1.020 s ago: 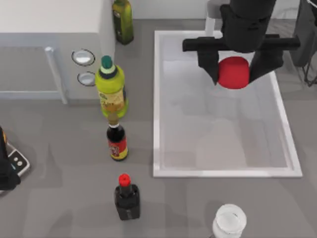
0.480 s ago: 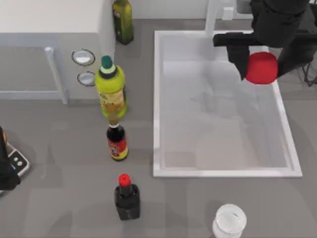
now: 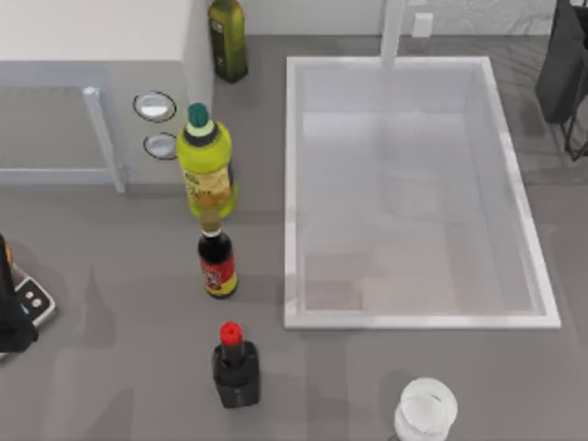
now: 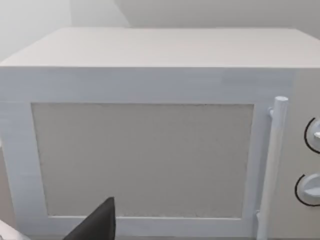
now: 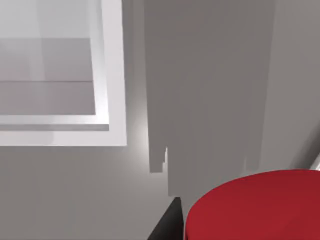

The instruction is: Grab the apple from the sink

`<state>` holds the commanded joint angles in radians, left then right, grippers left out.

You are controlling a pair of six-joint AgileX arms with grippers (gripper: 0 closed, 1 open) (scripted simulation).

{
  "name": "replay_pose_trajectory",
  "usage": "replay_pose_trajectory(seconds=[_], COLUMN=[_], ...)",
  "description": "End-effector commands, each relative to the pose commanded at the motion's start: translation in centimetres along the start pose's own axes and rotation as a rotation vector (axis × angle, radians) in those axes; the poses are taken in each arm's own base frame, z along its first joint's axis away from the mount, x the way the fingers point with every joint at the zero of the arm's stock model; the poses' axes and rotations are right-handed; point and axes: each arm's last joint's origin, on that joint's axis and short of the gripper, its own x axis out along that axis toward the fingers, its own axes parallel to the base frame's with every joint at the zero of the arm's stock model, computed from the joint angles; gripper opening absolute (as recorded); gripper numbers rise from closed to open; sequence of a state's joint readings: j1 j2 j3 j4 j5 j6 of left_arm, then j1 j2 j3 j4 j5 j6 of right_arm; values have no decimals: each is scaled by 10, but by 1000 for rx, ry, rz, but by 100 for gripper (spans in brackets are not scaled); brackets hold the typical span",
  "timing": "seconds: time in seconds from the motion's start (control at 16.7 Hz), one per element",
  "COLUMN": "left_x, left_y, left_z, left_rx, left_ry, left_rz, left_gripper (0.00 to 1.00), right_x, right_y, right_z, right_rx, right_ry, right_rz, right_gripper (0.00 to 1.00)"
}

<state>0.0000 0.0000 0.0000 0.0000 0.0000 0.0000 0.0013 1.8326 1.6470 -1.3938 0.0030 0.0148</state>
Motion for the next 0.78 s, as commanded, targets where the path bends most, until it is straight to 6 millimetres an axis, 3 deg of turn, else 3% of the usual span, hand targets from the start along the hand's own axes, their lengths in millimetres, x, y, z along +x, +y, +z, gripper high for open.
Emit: replay_pose_trajectory(seconds=[0.12, 0.48, 0.78], left_x=[0, 0, 0], left_y=[0, 0, 0], left_z=[0, 0, 0], left_rx=[0, 0, 0], left_ry=[0, 0, 0], left_rz=[0, 0, 0], left_gripper=[100, 100, 100], right_x=[0, 5, 58], right_y=[-15, -15, -16], right_z=[-8, -8, -3], right_rx=[0, -1, 0], right_ry=[-7, -2, -15], right_rz=[2, 2, 2], right_gripper=[0, 0, 0])
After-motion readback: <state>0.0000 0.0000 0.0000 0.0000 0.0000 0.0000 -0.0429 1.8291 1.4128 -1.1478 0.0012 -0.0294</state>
